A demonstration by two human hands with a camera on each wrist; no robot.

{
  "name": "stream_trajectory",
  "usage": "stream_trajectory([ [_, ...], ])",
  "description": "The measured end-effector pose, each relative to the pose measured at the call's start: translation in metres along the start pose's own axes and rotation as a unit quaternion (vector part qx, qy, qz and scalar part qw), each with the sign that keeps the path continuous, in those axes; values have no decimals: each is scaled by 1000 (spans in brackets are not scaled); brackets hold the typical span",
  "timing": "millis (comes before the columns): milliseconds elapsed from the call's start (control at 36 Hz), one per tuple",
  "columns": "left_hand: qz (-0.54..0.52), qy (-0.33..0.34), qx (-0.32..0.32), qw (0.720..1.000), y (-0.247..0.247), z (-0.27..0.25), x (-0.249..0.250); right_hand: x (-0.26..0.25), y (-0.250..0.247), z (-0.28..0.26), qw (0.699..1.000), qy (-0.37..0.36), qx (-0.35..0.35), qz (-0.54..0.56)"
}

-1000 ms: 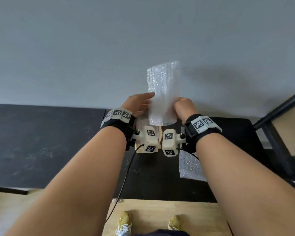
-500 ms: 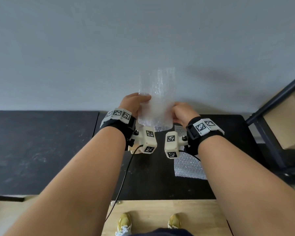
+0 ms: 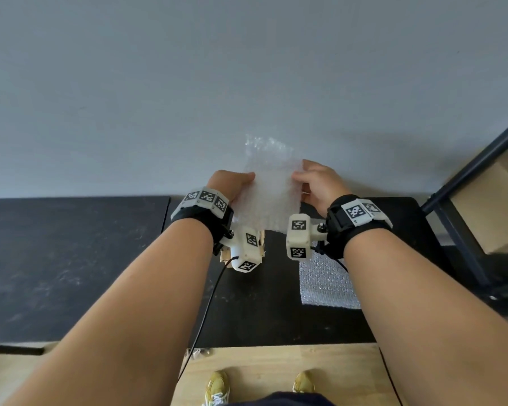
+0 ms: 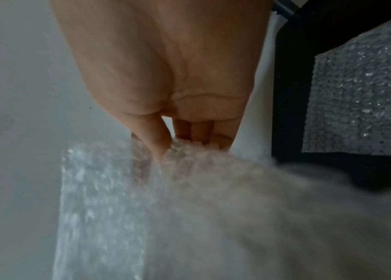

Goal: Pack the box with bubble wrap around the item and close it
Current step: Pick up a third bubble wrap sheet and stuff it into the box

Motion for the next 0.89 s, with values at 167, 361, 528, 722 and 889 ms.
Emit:
stream_trajectory([
  [167, -126, -20, -3, 992, 4, -3, -4, -7, 3, -4, 989, -42, 22, -137],
  [361, -55, -8, -101, 993, 16, -12, 5, -13, 3, -9, 986, -50, 54, -147],
  [528, 23, 83, -51, 995, 2, -6, 18, -1, 1, -8, 999, 35, 1, -12],
  [722, -49, 106, -64, 991, 3, -15, 25, 11, 13, -9, 991, 53, -56, -109],
  [889, -73, 7, -135, 988, 25, -24, 8, -3, -4, -6, 998, -5, 13, -54],
])
Point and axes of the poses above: each hand's wrist, its own z-axis towards the middle knuckle, its own y-axis out of the palm, x = y × z, the point moved 10 cm from there along z, towards the middle knuckle, and after that the axes turned 6 degrees about y, right-handed, at the moved point
